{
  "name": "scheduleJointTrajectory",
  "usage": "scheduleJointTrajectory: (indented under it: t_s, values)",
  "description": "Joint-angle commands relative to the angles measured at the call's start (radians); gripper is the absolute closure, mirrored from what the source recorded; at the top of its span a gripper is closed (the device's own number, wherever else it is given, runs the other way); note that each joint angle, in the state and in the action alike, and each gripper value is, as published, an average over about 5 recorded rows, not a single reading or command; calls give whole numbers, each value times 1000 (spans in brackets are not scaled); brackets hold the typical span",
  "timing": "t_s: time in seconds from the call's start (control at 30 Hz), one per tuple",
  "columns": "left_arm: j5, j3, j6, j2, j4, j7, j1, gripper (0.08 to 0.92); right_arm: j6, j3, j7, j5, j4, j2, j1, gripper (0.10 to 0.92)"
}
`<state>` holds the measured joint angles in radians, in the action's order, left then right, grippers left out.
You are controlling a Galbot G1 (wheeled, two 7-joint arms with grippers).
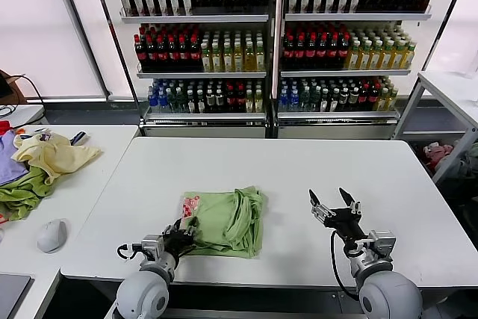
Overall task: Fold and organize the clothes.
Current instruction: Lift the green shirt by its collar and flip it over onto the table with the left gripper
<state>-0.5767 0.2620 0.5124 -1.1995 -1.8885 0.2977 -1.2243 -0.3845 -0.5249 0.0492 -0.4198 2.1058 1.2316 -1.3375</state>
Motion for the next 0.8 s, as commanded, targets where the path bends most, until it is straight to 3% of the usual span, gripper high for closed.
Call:
scheduleJointTrajectory:
  t_s: [0.03, 0.27, 0.4, 0.8]
  values:
    - [-265, 49, 25, -6, -3, 8, 7, 676, 0, -4, 0, -4, 3, 1, -1, 203]
    - [-506, 176, 2, 0, -58, 25, -7, 862, 7, -6, -2, -10, -3, 2, 2, 203]
    - [-602, 287, 4, 33, -98, 33, -23, 886, 14, -3, -4, -16, -14, 1, 12, 203]
    - [-668, 644, 39, 327, -130, 24, -2, 886, 29, 14, -8, -33, -31, 4, 43, 203]
